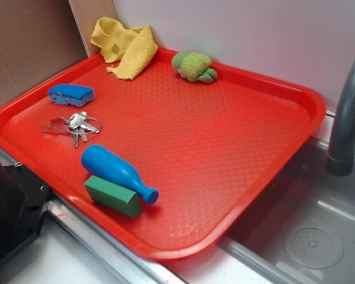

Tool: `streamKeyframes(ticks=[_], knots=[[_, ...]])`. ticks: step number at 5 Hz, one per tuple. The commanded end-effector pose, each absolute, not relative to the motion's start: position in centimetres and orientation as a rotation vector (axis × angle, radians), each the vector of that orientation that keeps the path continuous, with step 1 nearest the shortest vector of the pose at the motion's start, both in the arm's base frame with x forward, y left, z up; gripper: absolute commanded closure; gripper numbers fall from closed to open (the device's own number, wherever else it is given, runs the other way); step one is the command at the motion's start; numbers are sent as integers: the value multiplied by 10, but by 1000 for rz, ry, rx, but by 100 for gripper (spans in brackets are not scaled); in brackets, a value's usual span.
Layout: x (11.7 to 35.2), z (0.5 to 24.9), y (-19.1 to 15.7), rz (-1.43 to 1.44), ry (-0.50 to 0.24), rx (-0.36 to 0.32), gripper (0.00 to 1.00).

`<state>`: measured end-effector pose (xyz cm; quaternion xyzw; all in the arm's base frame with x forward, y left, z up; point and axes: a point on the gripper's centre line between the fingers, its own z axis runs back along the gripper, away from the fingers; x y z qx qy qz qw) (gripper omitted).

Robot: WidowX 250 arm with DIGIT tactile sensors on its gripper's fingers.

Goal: Grab the blue bottle.

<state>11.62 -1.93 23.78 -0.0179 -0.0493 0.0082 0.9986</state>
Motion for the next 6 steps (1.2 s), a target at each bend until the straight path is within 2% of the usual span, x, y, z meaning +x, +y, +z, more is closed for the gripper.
streamKeyframes(ticks=[1,2,3,4,5,6], knots=[[116,238,-19,16,-99,-36,0],[144,197,-40,-202,-76,28,0],[150,160,-54,-452,-92,59,0],[156,129,-56,-691,-60,116,0],[159,107,-52,-814,-48,137,0],[161,88,-47,-942,59,136,0]])
